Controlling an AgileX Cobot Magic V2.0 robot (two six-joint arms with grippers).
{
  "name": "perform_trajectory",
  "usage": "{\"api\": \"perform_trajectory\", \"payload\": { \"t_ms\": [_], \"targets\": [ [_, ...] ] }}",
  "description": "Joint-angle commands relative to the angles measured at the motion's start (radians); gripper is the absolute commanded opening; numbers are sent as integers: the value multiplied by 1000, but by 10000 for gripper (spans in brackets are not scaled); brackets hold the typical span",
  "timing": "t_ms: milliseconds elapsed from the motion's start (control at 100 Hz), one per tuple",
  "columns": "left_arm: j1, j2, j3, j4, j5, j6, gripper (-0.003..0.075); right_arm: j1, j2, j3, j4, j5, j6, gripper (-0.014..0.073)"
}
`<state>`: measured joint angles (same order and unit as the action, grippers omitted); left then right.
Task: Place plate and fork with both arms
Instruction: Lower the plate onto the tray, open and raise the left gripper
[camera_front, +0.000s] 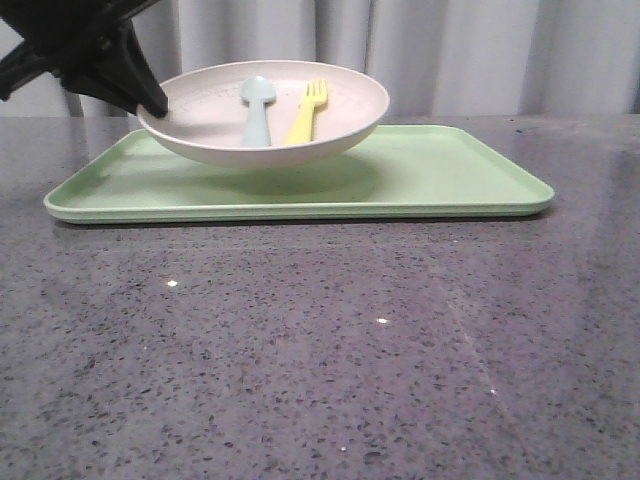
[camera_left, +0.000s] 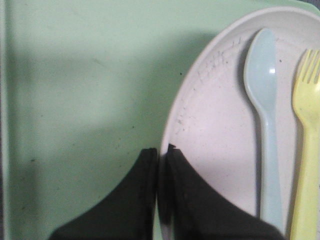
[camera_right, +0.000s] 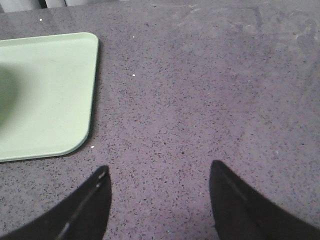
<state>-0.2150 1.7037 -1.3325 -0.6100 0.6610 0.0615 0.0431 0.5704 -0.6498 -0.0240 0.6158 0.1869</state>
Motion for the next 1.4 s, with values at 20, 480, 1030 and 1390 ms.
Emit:
{"api": "perform_trajectory", "payload": {
  "t_ms": [20, 480, 1030, 1390],
  "targets": [
    [-8, -8, -48, -76, -75, -16, -20, -5, 8, -36, -3, -67, -13, 447],
    [-8, 32, -48, -80, -101, -16, 10, -5, 8, -36, -2, -62, -13, 447],
    [-6, 8, -48, 0, -98, -16, 251, -5, 8, -36, -2, -80, -13, 447],
    [-4, -242, 63, 177, -135, -16, 237, 41, 65, -92, -2, -74, -14, 446]
  ]
}}
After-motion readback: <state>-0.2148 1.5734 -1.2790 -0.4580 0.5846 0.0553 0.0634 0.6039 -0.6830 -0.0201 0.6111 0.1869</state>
